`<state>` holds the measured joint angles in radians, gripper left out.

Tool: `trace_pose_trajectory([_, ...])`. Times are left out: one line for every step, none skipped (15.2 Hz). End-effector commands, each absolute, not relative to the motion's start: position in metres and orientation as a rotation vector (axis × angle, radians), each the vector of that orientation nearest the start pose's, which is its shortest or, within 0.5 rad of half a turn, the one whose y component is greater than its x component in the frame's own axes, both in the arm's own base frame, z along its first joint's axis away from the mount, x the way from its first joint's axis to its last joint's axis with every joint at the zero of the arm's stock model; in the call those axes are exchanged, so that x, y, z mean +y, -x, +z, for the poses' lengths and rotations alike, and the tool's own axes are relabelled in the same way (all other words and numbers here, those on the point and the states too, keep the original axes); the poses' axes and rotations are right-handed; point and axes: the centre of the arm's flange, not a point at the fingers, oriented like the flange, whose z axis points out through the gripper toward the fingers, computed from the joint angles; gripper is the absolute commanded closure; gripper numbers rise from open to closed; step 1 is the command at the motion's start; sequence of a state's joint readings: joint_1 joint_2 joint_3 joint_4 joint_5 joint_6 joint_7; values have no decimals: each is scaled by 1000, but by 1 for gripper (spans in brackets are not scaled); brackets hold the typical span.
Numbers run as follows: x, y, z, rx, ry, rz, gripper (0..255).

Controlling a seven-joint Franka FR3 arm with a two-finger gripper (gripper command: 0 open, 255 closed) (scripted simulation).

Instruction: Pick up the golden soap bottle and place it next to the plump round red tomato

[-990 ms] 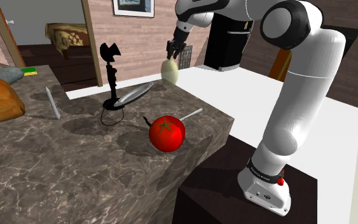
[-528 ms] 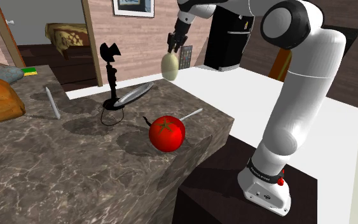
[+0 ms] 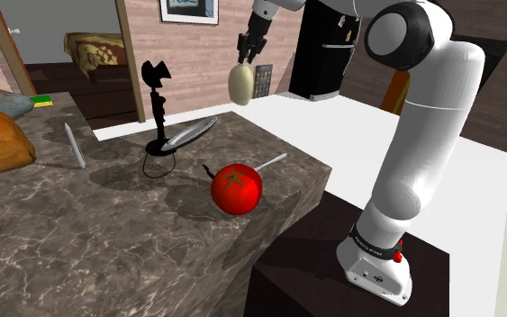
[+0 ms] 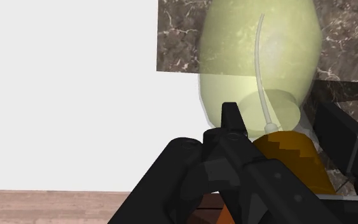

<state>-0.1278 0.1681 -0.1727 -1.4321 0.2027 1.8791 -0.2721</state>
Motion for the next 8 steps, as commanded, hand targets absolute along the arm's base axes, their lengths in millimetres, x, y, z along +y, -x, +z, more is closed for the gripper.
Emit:
trace_pose_trajectory([-163, -613, 637, 85, 3016, -485, 255])
trace_pose_trajectory([-163, -613, 642, 85, 3016, -485, 255])
trace_pose_trajectory([-163, -613, 647, 85, 3016, -485, 255])
trace_pose_trajectory([-163, -613, 653, 85, 3016, -485, 255])
trace_pose_trajectory([-163, -613, 658, 85, 3016, -485, 255])
trace_pose_trajectory([-163, -613, 663, 85, 3016, -485, 255])
trace_pose_trajectory([-163, -613, 669, 85, 3016, -485, 255])
trace_pose_trajectory([-163, -613, 674, 85, 3016, -485, 255])
